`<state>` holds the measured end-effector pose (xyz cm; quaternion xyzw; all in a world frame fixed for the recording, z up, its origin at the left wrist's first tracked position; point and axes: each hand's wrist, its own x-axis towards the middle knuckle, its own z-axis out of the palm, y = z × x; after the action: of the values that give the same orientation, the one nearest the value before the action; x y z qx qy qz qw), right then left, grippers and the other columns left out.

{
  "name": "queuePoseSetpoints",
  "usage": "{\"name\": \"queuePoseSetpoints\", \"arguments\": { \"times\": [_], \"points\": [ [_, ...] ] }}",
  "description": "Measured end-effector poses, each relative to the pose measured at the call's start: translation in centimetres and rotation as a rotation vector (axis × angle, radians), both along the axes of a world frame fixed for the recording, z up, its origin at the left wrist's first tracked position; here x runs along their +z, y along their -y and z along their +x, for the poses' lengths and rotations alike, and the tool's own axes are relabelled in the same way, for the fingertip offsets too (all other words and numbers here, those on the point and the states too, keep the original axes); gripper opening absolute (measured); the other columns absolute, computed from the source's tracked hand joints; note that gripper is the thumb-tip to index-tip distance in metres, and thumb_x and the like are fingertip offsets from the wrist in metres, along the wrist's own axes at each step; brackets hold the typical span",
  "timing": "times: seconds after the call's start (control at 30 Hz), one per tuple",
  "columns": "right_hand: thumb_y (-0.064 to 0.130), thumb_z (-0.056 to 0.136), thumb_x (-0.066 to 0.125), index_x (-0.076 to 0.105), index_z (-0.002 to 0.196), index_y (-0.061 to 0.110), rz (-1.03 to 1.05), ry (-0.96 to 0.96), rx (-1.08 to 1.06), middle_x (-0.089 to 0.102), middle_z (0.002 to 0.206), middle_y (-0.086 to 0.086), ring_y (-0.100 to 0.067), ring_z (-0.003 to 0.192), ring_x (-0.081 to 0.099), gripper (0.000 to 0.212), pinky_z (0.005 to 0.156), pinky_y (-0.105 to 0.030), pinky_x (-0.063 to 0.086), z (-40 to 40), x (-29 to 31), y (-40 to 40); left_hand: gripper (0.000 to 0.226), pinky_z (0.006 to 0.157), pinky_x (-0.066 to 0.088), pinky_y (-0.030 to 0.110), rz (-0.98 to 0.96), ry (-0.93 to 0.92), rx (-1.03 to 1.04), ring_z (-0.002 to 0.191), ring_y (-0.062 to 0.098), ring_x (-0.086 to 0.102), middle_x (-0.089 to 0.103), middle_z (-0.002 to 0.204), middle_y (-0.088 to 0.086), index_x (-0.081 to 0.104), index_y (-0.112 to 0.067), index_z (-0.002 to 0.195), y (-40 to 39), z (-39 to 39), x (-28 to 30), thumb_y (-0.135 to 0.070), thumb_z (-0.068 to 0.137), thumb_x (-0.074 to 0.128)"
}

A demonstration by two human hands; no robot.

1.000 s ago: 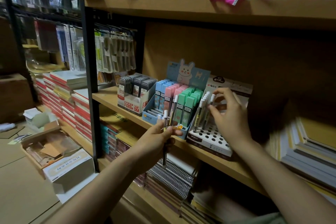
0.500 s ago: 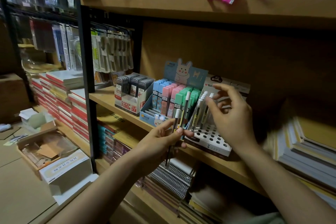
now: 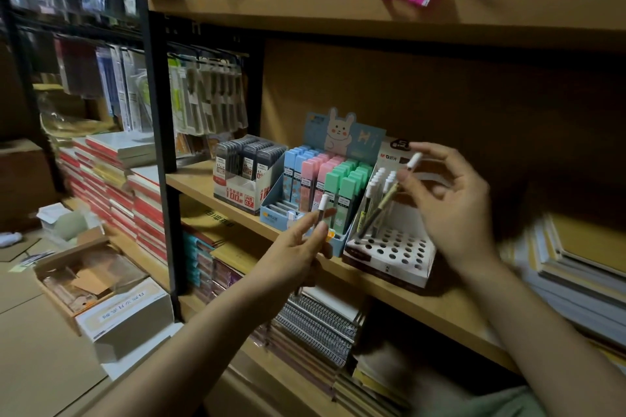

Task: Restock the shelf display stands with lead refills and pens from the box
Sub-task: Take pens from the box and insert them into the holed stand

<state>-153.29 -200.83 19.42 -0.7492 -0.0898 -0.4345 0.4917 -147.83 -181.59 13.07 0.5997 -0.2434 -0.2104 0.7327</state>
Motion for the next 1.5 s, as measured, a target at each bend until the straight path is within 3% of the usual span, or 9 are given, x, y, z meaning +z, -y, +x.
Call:
{"name": "queuePoseSetpoints", "arguments": {
  "times": [0.13, 0.2, 0.33, 0.53, 0.73, 0.9, 1.1, 1.4, 1.5],
  "points": [
    [0.015, 0.085, 0.071, 0.057, 0.121, 0.031, -0.079, 0.015, -0.155, 0.061, 0.125, 0.002, -0.013, 0.102, 0.067, 0.042, 0.082, -0.038, 0.059, 0.0, -0.3, 1.6, 0.027, 0.05, 0.03, 0.022, 0.038, -0.019, 0.024, 0.05, 0.006, 0.036, 0.044, 0.072, 0.0, 0.041, -0.033, 0.128, 0.2, 0.4, -0.1, -0.023, 0.103, 0.04],
    [0.014, 0.085, 0.071, 0.054, 0.121, 0.031, -0.11, 0.03, -0.176, 0.063, 0.116, 0.004, -0.006, 0.101, 0.066, 0.043, 0.079, -0.03, 0.06, 0.2, -0.6, 1.6, 0.037, 0.052, 0.035, 0.023, 0.072, -0.027, 0.062, 0.052, 0.006, 0.041, 0.042, 0.076, 0.003, 0.032, -0.039, 0.124, 0.4, 0.6, 0.0, -0.011, 0.102, 0.041],
    [0.012, 0.085, 0.071, 0.056, 0.115, 0.024, -0.18, 0.035, -0.178, 0.06, 0.103, 0.017, 0.01, 0.092, 0.062, 0.035, 0.07, -0.008, 0.052, 0.8, -1.3, 1.4, 0.032, 0.054, 0.042, 0.021, 0.06, -0.005, 0.081, 0.061, 0.01, 0.05, 0.052, 0.098, 0.007, 0.043, -0.027, 0.118, 0.7, 0.4, 0.0, -0.002, 0.101, 0.033],
    [0.015, 0.085, 0.071, 0.055, 0.113, 0.027, -0.224, -0.002, -0.154, 0.063, 0.103, 0.011, 0.003, 0.093, 0.065, 0.034, 0.069, -0.012, 0.055, 1.7, -2.3, 1.2, 0.034, 0.055, 0.045, 0.023, -0.042, -0.08, 0.033, 0.06, 0.013, 0.055, 0.069, 0.1, 0.007, 0.027, -0.032, 0.111, 0.2, 0.1, 0.0, 0.0, 0.101, 0.036],
    [0.015, 0.086, 0.071, 0.056, 0.113, 0.024, -0.23, -0.01, -0.173, 0.062, 0.1, 0.011, 0.004, 0.091, 0.064, 0.032, 0.066, -0.009, 0.053, 2.0, -2.3, 1.5, 0.027, 0.042, 0.034, 0.017, 0.023, -0.093, 0.095, 0.048, 0.005, 0.046, 0.07, 0.085, -0.001, 0.045, -0.016, 0.126, 0.1, 0.0, 0.3, -0.009, 0.101, 0.041],
    [0.012, 0.085, 0.071, 0.056, 0.11, 0.026, -0.242, -0.021, -0.147, 0.062, 0.099, 0.015, 0.006, 0.092, 0.063, 0.033, 0.065, -0.009, 0.052, 1.9, -2.2, 1.6, 0.03, 0.055, 0.038, 0.022, 0.024, -0.05, 0.142, 0.06, 0.009, 0.048, 0.063, 0.095, 0.005, 0.044, -0.015, 0.13, 0.3, 0.0, 0.1, -0.014, 0.1, 0.047],
    [0.01, 0.083, 0.072, 0.055, 0.102, 0.027, -0.306, -0.084, -0.205, 0.06, 0.098, 0.012, 0.003, 0.088, 0.063, 0.031, 0.064, -0.002, 0.047, 2.8, -2.3, 1.4, 0.026, 0.055, 0.04, 0.02, 0.058, 0.007, 0.124, 0.061, 0.007, 0.052, 0.07, 0.086, -0.003, 0.053, -0.016, 0.126, 0.5, -0.1, -0.2, -0.016, 0.102, 0.043],
    [0.017, 0.087, 0.069, 0.05, 0.1, 0.027, -0.468, -0.133, -0.313, 0.056, 0.099, 0.004, -0.01, 0.081, 0.061, 0.025, 0.069, -0.032, 0.06, 2.6, -3.0, 0.8, 0.02, 0.064, 0.047, 0.023, 0.033, 0.041, 0.128, 0.063, 0.003, 0.058, 0.069, 0.077, -0.009, 0.06, -0.028, 0.113, 0.5, 0.0, -0.8, -0.018, 0.098, 0.052],
    [0.026, 0.089, 0.067, 0.056, 0.109, 0.026, -0.424, -0.083, -0.355, 0.053, 0.1, 0.006, -0.007, 0.075, 0.058, 0.024, 0.064, -0.019, 0.055, 1.8, -2.2, 0.9, 0.018, 0.056, 0.044, 0.018, 0.002, 0.028, 0.146, 0.062, 0.004, 0.057, 0.068, 0.077, -0.006, 0.061, -0.021, 0.112, 0.9, -0.2, -0.8, -0.018, 0.099, 0.049]
  ]
}}
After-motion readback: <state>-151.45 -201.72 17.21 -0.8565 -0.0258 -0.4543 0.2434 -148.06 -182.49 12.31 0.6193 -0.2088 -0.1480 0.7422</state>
